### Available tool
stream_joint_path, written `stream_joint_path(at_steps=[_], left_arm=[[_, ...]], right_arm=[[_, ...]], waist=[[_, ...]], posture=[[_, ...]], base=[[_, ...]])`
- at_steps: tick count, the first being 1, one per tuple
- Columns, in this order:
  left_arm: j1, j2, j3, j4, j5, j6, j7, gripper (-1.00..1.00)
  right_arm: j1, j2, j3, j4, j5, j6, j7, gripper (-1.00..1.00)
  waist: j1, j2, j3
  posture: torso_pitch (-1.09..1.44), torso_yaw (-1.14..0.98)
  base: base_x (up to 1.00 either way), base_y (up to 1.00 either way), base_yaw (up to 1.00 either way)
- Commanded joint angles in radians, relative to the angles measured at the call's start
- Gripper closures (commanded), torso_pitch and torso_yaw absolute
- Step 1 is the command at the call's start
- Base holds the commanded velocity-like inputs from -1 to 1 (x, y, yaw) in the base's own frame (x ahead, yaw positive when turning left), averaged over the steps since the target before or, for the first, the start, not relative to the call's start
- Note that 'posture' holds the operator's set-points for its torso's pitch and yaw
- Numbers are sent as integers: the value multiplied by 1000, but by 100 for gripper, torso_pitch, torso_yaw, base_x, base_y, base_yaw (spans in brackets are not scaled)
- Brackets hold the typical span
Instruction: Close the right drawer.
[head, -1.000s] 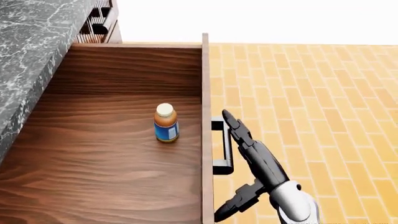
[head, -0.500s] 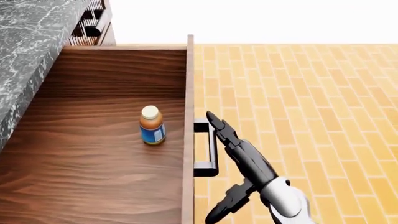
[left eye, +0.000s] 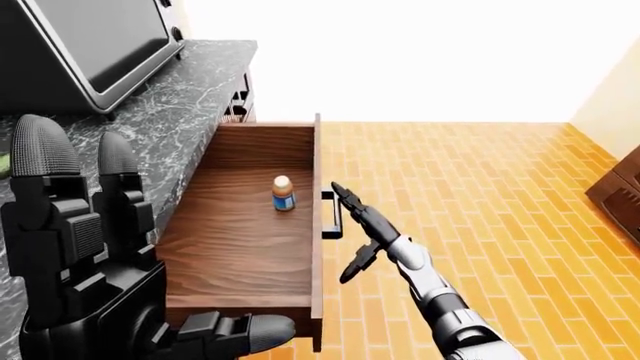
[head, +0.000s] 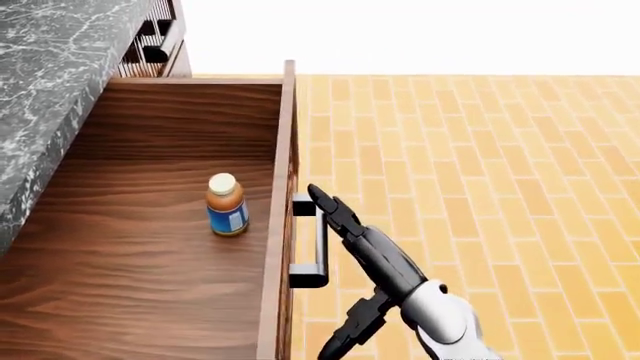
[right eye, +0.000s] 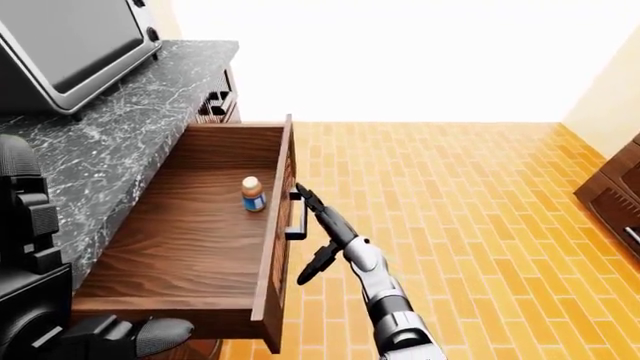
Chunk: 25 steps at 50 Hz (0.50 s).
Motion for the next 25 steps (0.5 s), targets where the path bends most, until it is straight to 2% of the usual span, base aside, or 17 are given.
stream_joint_path(at_steps=[1, 25], left_arm=[[-6, 0, 0, -33, -3, -19, 0, -100], [-4, 1, -3, -33, 0, -20, 0, -100]], right_arm=[[-28, 18, 27, -24, -14, -39, 49, -100], [-88, 36, 32, 52, -42, -54, 49, -100]], waist=[[7, 3, -14], [3, 6, -15]], posture=[[0, 0], [0, 0]], base=[[0, 0, 0], [0, 0, 0]])
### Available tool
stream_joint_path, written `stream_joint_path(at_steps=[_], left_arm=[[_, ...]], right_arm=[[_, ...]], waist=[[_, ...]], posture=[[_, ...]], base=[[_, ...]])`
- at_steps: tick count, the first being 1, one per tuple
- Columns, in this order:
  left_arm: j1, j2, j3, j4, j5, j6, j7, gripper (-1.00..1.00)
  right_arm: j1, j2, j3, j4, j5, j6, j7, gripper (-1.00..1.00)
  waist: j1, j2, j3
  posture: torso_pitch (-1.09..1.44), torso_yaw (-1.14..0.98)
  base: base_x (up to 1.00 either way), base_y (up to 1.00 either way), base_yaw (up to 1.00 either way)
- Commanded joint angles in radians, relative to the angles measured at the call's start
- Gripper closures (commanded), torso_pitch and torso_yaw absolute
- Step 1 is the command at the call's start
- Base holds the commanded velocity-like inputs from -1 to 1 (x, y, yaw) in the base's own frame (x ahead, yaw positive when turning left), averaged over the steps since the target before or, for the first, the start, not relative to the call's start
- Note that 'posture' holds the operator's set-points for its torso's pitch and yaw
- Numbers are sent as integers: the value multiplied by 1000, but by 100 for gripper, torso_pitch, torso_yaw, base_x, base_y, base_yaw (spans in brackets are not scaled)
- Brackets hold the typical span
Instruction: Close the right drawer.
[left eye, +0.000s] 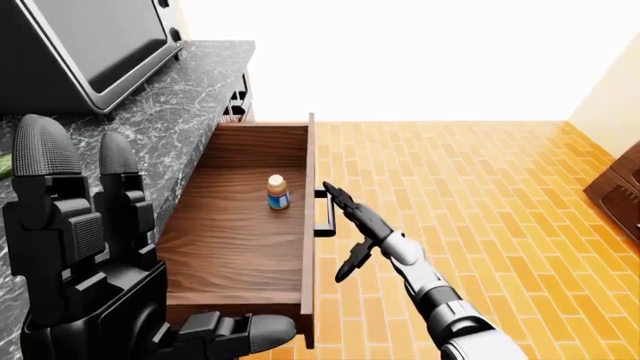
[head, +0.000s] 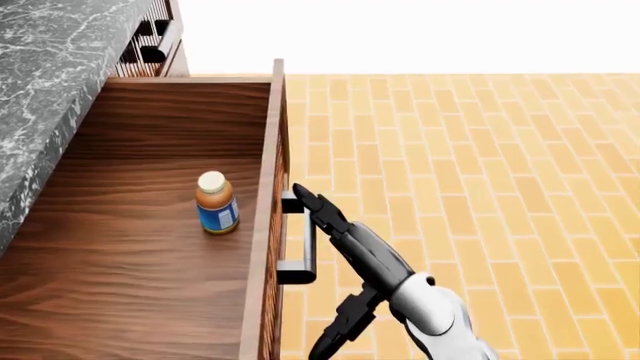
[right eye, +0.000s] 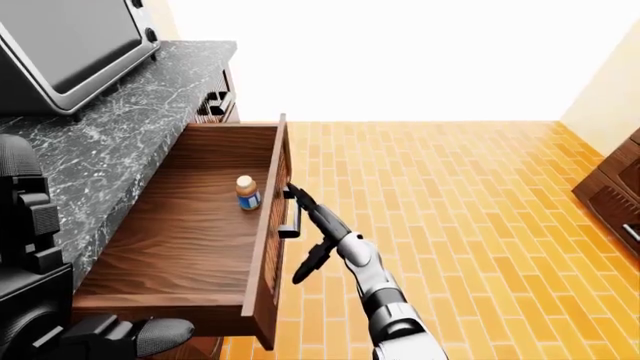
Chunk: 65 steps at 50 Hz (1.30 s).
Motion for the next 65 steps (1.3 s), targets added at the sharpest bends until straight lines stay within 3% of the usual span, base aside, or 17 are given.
stream_joint_path(at_steps=[1, 65], left_arm=[[-4, 0, -2, -33, 0, -22, 1, -100], [-11, -4, 14, -33, -14, -16, -3, -100]], right_arm=[[-29, 20, 25, -24, -14, -33, 47, -100], [-138, 83, 38, 100, -84, -45, 48, -100]], waist=[[8, 2, -14], [5, 8, -17]], posture=[[0, 0], [0, 0]], base=[[0, 0, 0], [0, 0, 0]])
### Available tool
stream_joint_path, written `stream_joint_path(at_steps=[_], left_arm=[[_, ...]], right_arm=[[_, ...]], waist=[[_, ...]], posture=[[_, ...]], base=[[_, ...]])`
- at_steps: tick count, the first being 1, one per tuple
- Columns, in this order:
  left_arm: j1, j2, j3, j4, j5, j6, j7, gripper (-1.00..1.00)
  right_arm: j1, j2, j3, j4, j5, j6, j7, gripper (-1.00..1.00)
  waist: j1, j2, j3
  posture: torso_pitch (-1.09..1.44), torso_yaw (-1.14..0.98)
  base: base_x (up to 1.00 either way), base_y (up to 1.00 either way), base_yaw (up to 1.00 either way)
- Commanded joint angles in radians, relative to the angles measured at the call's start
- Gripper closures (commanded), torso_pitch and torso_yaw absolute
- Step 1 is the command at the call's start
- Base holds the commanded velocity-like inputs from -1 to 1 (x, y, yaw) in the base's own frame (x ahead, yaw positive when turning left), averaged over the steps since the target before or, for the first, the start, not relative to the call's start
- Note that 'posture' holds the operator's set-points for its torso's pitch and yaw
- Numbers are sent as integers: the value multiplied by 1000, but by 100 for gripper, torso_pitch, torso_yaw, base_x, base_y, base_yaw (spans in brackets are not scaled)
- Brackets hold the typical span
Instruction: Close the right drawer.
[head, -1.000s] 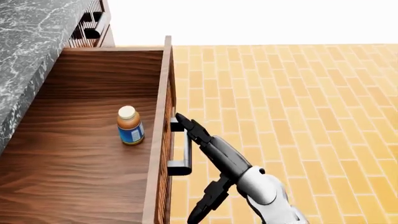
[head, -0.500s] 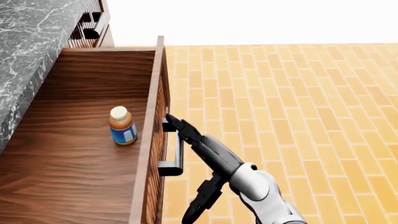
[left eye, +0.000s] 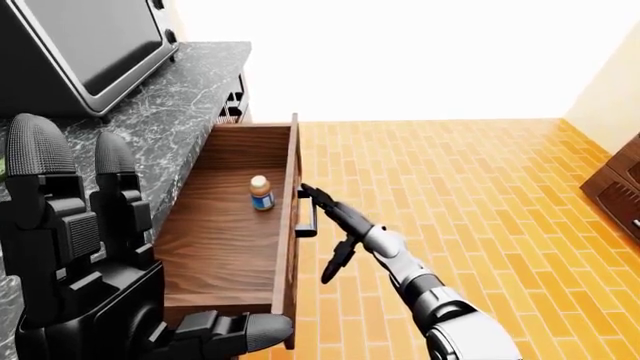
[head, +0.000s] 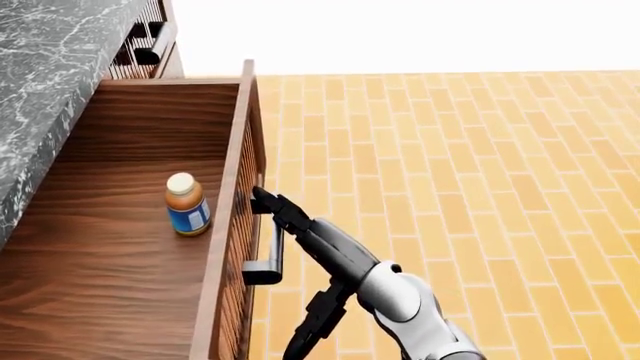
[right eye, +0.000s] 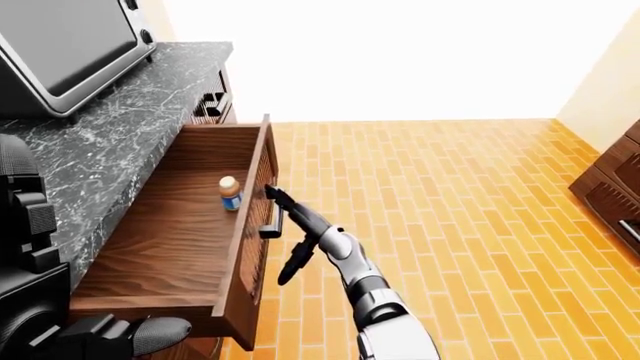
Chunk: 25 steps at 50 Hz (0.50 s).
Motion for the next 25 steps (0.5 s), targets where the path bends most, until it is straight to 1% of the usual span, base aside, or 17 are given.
stream_joint_path(at_steps=[1, 25], left_arm=[[-4, 1, 0, -33, -2, -22, 1, -100], [-3, -1, 3, -33, -6, -22, -1, -100]], right_arm=[[-28, 26, 23, -19, -16, -36, 46, -100], [-62, 52, 25, 8, -37, -25, 58, -100]], waist=[[9, 3, -14], [8, 5, -13]], posture=[[0, 0], [0, 0]], base=[[0, 0, 0], [0, 0, 0]])
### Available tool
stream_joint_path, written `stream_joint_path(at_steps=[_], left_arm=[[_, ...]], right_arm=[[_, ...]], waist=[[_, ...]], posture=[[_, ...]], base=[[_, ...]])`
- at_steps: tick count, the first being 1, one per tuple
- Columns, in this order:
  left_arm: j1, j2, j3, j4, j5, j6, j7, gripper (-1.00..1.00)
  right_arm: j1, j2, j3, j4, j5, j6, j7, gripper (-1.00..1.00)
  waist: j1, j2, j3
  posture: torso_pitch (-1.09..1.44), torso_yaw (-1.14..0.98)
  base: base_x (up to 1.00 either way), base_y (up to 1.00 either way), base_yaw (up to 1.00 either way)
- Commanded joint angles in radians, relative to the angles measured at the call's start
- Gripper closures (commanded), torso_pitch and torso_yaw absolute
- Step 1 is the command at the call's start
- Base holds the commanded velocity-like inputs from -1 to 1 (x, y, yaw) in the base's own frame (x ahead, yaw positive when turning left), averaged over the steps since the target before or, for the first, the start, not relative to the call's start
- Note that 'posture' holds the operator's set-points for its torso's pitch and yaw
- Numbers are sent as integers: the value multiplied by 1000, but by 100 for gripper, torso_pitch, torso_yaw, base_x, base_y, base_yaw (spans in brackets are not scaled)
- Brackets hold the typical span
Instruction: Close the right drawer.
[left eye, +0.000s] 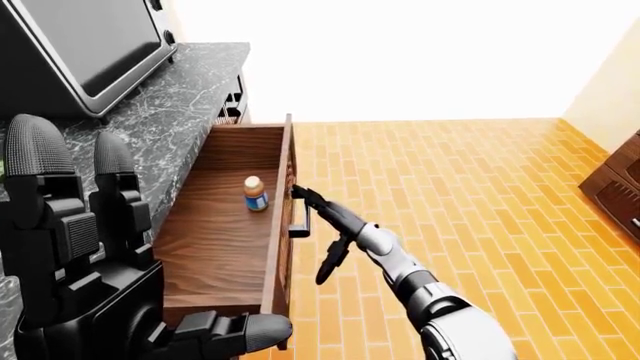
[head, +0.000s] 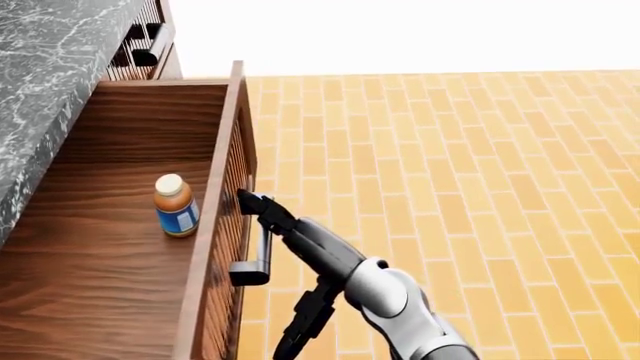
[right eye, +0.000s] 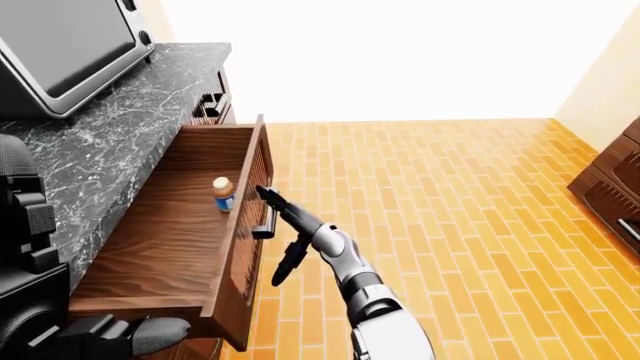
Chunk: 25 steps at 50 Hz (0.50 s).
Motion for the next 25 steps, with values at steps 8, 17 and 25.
stream_joint_path(at_steps=[8, 17, 25], left_arm=[[-8, 1, 2, -33, -2, -18, 1, -100], [-9, 1, 2, -33, -3, -17, 1, -100], [-8, 1, 1, -33, -1, -17, 2, -100]], right_arm=[[-33, 39, 22, -7, -19, -37, 51, -100], [-37, 44, 18, 1, -20, -38, 53, -100], [-41, 44, 15, -1, -16, -36, 54, -100]], waist=[[9, 5, -14], [9, 5, -15], [10, 5, -14]], posture=[[0, 0], [0, 0], [0, 0]], base=[[0, 0, 0], [0, 0, 0], [0, 0, 0]])
